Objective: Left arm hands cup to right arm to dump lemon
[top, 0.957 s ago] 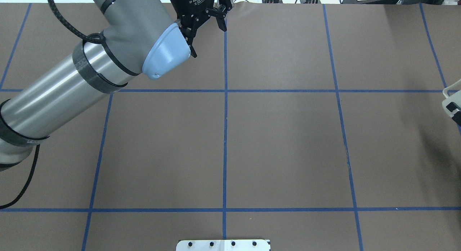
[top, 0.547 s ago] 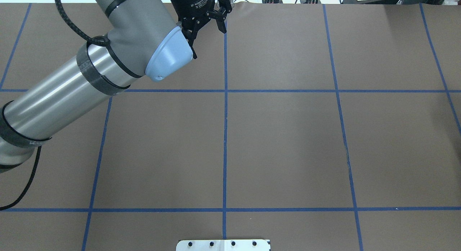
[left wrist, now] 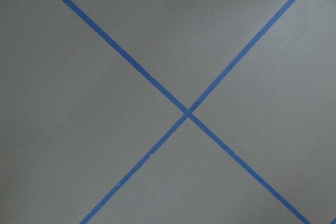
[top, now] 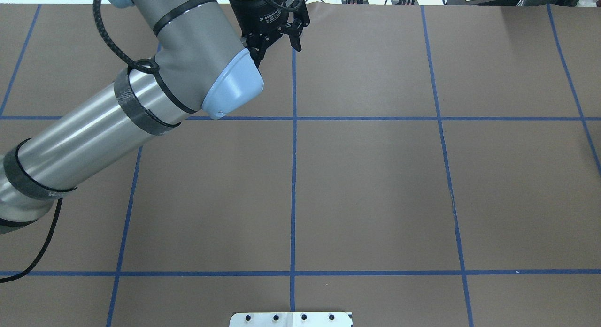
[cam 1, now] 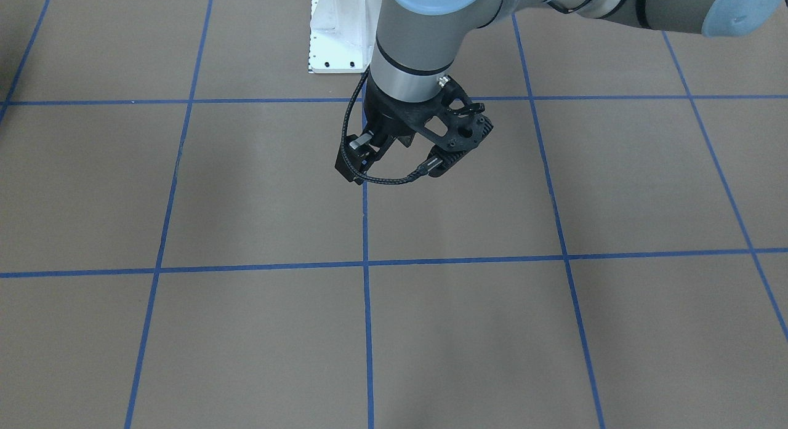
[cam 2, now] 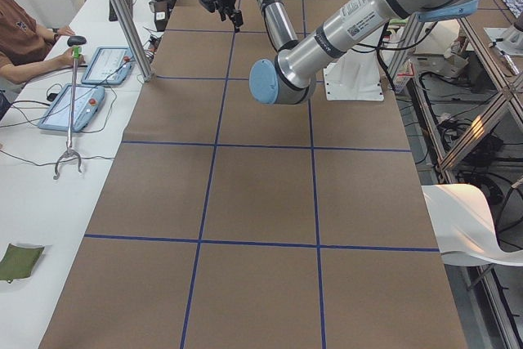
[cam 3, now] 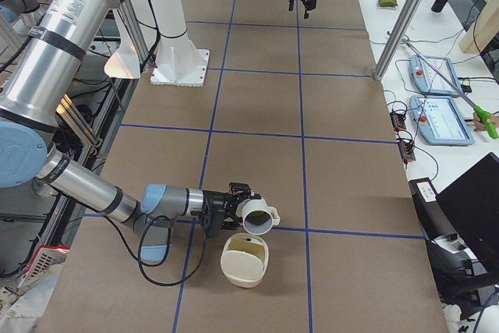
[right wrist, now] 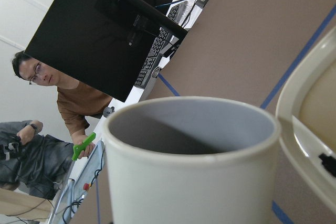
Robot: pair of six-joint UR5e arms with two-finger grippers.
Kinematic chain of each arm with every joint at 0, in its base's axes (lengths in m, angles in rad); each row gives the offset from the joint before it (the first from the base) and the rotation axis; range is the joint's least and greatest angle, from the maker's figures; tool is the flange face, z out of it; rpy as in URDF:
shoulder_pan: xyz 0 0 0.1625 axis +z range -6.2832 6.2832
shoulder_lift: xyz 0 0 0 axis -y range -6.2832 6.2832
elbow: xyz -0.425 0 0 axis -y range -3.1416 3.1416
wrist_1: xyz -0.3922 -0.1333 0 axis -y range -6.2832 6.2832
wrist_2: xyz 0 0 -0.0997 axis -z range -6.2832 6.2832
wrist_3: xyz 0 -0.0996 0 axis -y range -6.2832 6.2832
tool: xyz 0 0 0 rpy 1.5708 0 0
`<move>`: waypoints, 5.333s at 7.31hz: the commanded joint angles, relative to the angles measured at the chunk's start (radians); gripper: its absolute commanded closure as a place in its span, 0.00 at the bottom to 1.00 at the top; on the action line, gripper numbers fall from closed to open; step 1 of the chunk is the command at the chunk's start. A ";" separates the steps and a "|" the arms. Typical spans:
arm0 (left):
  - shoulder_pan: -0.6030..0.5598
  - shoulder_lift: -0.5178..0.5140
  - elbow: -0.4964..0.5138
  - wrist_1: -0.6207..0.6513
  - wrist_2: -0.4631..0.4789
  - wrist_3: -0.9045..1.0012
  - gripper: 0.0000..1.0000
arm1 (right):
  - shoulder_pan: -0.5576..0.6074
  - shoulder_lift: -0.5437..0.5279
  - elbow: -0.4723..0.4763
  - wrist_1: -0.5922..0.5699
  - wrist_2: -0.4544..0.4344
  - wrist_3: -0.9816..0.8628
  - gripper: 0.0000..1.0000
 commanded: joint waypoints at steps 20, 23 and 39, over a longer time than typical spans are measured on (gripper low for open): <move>-0.053 -0.067 -0.052 0.012 0.094 0.028 0.00 | 0.214 0.076 -0.131 0.268 0.044 1.056 0.95; -0.054 -0.064 -0.048 0.012 0.094 0.049 0.00 | 0.213 0.076 -0.017 0.144 0.061 0.943 0.91; -0.118 -0.019 0.022 0.010 0.083 0.278 0.00 | -0.455 0.860 0.530 -1.589 -0.506 -0.497 0.96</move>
